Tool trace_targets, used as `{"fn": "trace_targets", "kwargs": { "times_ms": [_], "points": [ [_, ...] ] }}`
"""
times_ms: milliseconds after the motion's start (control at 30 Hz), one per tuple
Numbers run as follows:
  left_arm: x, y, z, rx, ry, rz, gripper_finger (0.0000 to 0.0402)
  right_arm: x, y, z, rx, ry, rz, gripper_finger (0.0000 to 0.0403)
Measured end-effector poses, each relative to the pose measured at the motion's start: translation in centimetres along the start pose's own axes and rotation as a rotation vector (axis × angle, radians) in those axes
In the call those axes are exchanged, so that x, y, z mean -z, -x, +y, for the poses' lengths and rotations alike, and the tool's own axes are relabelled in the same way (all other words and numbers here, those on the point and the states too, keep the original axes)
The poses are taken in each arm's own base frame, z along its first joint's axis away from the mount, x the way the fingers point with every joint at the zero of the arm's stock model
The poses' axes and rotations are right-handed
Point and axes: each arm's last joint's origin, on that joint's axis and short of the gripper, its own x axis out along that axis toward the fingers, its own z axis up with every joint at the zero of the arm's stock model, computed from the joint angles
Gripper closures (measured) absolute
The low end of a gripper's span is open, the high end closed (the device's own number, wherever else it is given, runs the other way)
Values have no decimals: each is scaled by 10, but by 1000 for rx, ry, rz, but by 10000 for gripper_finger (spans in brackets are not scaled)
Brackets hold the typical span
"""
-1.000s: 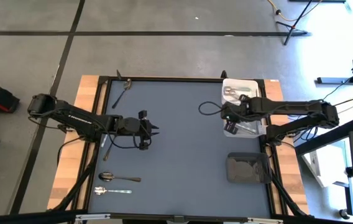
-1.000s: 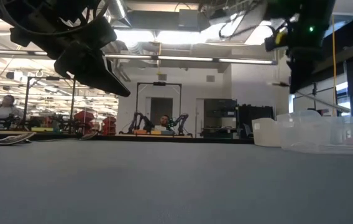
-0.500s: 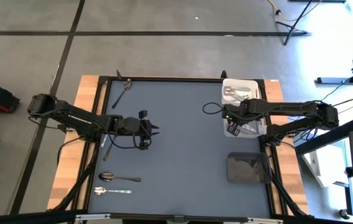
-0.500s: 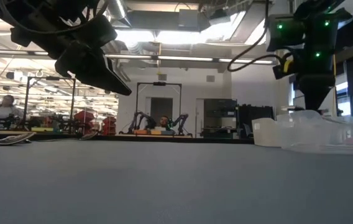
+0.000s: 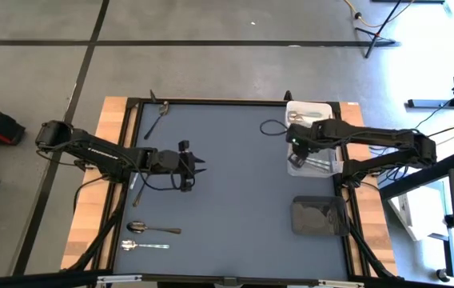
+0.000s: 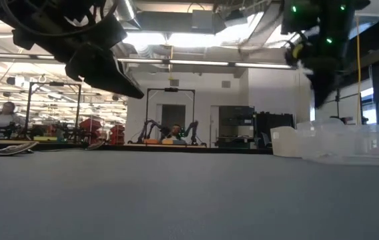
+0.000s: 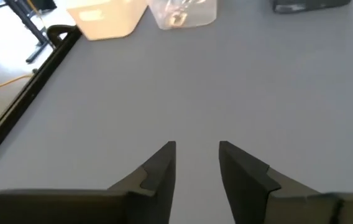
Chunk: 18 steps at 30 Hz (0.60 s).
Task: Sort silverware by color (type)
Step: Put the black spoon into the black bin
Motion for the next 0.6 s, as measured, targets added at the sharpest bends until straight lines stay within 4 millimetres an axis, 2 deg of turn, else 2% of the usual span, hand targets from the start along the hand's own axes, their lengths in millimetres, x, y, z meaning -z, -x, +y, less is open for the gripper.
{"fn": "trace_targets", "kwargs": {
  "times_ms": [167, 267, 400, 500, 600],
  "points": [
    [2, 0, 0, -16, 2, 19, 234, -27, 11, 8, -104, 57, -322, 224],
    [2, 0, 0, -17, 24, 23, 204, -43, 9, 15, -147, 120, -528, 225],
    [3, 0, -1, -11, 4, 32, 184, -57, -1, 26, -240, 184, -751, 225],
    [7, 1, -4, -2, 75, 75, 179, -62, -13, 35, -322, 223, -889, 226],
    [8, 4, -4, -4, 133, 191, 179, -63, -29, 42, -416, 258, -946, 226]
  ]
}}
